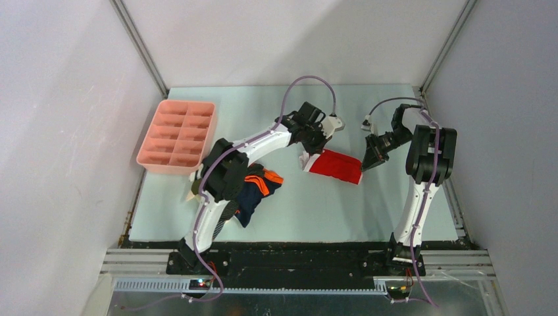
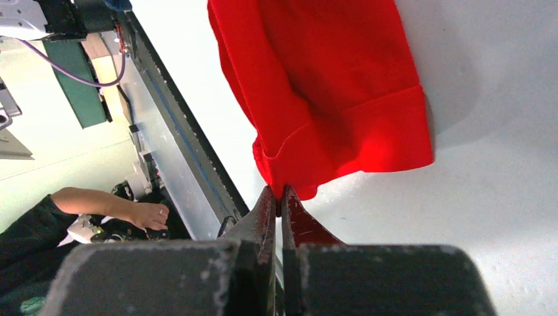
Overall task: Roll the underwear
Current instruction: Fold the underwear at the center of the board.
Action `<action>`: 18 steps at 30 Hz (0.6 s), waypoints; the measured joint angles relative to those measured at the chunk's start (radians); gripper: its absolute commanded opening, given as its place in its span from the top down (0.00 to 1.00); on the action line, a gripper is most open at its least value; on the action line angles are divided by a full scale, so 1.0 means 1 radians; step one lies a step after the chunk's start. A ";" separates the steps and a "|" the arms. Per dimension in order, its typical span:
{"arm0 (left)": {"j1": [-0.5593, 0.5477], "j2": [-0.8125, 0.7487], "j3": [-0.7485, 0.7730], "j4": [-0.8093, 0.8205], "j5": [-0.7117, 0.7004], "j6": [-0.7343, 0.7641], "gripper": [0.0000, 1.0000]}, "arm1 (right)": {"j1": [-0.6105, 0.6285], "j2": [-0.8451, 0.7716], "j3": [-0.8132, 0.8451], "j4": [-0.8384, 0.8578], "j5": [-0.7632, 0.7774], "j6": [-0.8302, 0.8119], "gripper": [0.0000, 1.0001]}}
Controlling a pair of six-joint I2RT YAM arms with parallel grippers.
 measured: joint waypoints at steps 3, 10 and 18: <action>0.008 0.000 0.000 0.000 0.024 -0.014 1.00 | 0.002 0.000 0.011 -0.014 -0.005 -0.001 1.00; 0.026 -0.075 -0.146 -0.005 0.218 -0.010 1.00 | 0.026 -0.064 -0.155 -0.019 0.000 -0.030 1.00; 0.006 -0.167 -0.303 -0.124 0.384 0.042 1.00 | 0.098 -0.215 -0.364 -0.074 0.005 -0.108 1.00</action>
